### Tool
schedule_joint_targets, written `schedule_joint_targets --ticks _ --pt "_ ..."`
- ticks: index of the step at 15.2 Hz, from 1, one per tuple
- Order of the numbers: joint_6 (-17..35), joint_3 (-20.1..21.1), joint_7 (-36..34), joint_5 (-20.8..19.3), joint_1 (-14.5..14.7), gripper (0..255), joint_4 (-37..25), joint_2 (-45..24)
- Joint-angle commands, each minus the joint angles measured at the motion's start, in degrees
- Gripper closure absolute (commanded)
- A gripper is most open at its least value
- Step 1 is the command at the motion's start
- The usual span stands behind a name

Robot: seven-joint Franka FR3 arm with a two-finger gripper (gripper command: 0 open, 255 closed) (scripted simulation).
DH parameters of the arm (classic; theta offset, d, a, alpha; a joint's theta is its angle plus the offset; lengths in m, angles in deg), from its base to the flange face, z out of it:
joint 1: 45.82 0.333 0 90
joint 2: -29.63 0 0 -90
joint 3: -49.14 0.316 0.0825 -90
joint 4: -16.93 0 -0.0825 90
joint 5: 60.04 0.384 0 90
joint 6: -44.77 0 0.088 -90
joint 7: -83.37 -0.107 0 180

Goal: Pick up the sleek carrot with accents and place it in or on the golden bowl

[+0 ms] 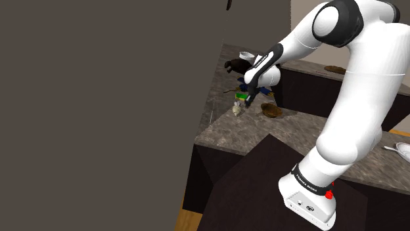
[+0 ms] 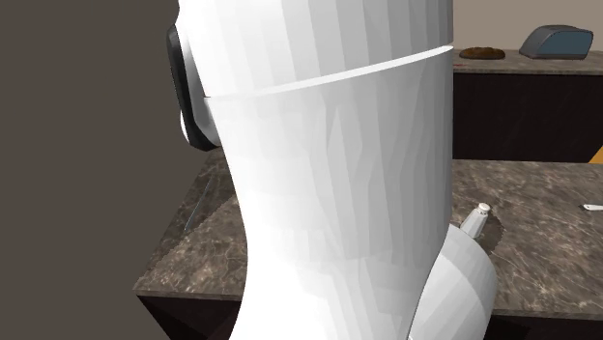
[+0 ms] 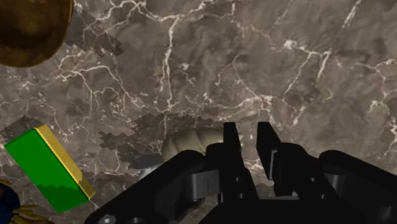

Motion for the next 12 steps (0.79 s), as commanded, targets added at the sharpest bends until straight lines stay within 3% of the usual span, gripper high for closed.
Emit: schedule_joint_targets --ticks 1,7,8,12 --pt "0.0 0.0 0.0 0.0 0.0 255 0.0 0.0" --pt "0.0 0.0 0.0 0.0 0.0 255 0.0 0.0" --pt "0.0 0.0 0.0 0.0 0.0 0 0.0 0.0" --pt "-0.86 1.27 -8.84 7.02 -0.71 0 -9.68 -9.26"
